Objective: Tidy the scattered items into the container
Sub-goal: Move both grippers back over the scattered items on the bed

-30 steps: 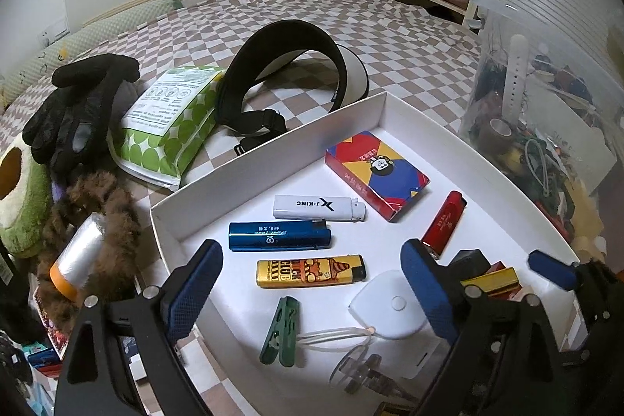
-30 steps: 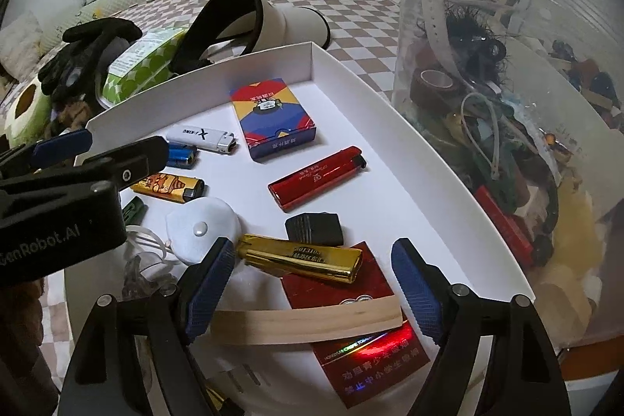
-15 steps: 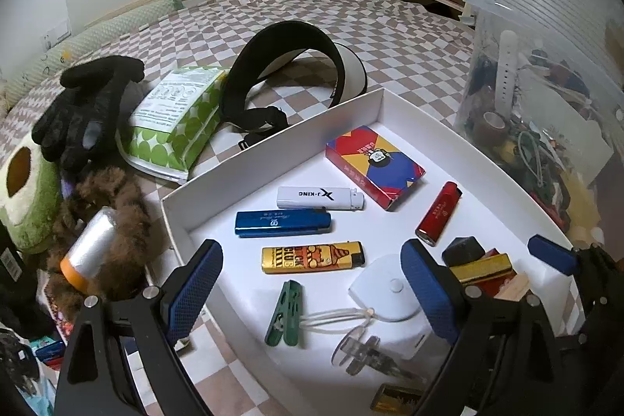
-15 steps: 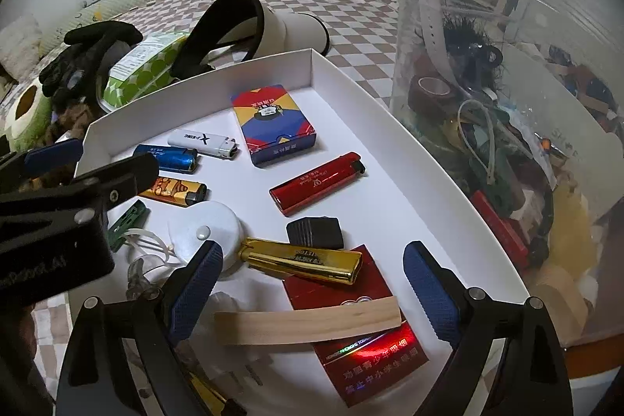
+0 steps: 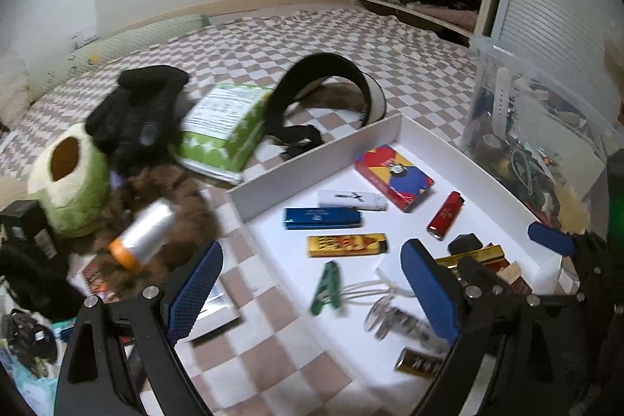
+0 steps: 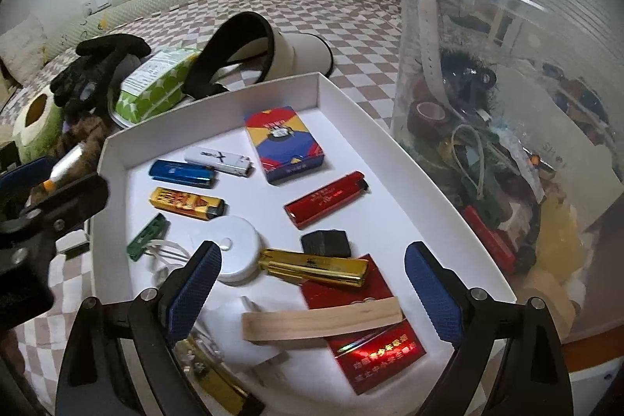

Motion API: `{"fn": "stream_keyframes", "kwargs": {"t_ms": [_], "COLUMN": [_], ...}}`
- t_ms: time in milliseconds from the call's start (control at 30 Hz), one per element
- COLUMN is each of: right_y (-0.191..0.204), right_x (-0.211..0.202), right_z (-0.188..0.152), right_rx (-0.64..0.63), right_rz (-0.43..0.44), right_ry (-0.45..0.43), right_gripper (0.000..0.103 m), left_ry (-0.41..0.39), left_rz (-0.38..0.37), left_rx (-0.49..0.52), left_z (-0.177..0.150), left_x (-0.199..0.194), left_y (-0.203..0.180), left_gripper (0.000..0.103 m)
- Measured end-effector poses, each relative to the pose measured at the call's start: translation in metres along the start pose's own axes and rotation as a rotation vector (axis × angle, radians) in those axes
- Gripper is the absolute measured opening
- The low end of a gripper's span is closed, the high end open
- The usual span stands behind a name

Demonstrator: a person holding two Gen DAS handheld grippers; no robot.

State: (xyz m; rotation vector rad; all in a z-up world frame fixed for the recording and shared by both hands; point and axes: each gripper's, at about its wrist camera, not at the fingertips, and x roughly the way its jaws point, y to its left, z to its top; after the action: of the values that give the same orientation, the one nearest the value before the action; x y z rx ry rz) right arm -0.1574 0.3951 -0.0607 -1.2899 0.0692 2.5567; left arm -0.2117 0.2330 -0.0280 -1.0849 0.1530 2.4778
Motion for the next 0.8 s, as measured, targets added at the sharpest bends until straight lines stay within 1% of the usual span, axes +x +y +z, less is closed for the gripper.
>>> {"fn": "stream_keyframes", "kwargs": {"t_ms": [67,100,167,233,300,367,467,567,633,800], "right_y": [0.005,0.007,0.015,0.024,0.034,0.044,0.056,0.064,0.070,0.090], "right_x": [-0.006,-0.009,-0.017,-0.025,-0.034,-0.042,-0.051,-0.061,-0.067,-0.074], "right_z": [0.002,0.003,0.005,0.007,0.010,0.012,0.014,0.016,0.018,0.016], "right_rx": [-0.005,-0.007,-0.017,-0.032,-0.053,-0.065,-0.057,-0.026,-0.007,-0.016], "right_rz": [0.019,0.030,0.047,0.061,0.085,0.127,0.223,0.309,0.362,0.414], "right_ry": [-0.014,-0.022,-0.048,-0.082,-0.109,-0.131,-0.154,-0.168,-0.179,-0.193], "right_gripper": [0.095,0.095,0.095,0.095,0.095,0.095,0.096,0.103,0.103,0.103], "left_ry": [-0.013,-0.018,-0.026,-0.049,-0.075,-0.099,-0.117,-0.120,-0.119,-0.118], "left_rz": [0.005,0.010,0.024,0.017,0.026,0.043,0.082,0.109,0.130,0.210], "left_rx": [-0.015,-0.023,-0.054,-0.080,-0.096,-0.113,-0.153,-0.192,-0.207,-0.235], "left_z": [-0.002,-0.002,-0.003,-0.004,-0.005,-0.007,-0.012,-0.020,-0.027,-0.052], "left_x": [-0.011,-0.016,-0.028,-0.039,-0.050,-0.062,-0.076,-0.087,-0.094,-0.104], "left_y": [0.010,0.015,0.028,0.040,0.050,0.061,0.080,0.101,0.116,0.144], "left_gripper": [0.093,0.095,0.102,0.102,0.102,0.102,0.102,0.102,0.102,0.102]}}
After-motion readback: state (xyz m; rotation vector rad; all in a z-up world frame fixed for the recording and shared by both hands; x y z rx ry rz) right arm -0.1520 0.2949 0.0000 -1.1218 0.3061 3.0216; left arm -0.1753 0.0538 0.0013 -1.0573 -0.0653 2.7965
